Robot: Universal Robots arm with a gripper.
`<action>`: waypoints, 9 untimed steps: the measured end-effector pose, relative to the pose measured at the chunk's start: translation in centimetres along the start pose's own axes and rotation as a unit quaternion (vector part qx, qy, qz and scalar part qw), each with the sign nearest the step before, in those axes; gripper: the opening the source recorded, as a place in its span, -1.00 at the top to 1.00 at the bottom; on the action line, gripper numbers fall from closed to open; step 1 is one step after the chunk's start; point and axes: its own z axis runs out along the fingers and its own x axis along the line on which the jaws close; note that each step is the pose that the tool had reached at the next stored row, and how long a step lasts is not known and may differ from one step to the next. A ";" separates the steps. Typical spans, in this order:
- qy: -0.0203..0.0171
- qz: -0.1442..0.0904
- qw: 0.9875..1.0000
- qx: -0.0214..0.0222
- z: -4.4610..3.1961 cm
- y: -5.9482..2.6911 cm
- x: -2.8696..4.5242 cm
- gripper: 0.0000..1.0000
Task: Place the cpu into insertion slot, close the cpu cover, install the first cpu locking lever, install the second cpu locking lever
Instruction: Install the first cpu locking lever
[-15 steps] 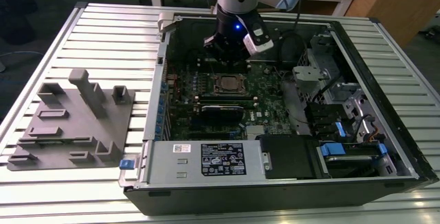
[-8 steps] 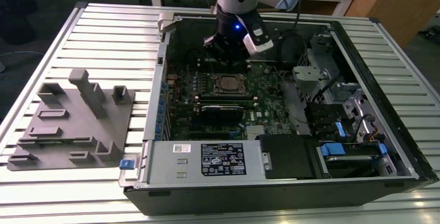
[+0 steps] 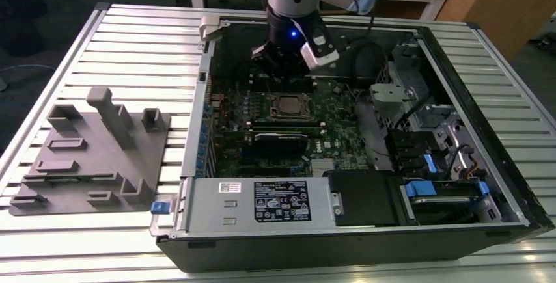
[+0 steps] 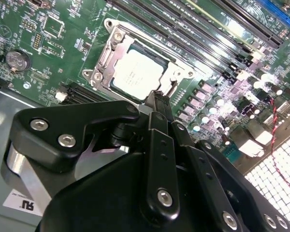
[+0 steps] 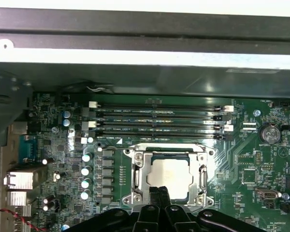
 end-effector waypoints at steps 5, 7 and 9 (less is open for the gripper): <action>0.000 0.000 1.000 0.000 -0.01 0.00 0.03 0.79; 0.000 0.000 1.000 0.000 -0.01 0.00 0.03 0.79; 0.000 0.000 1.000 0.000 -0.07 -0.01 0.04 0.79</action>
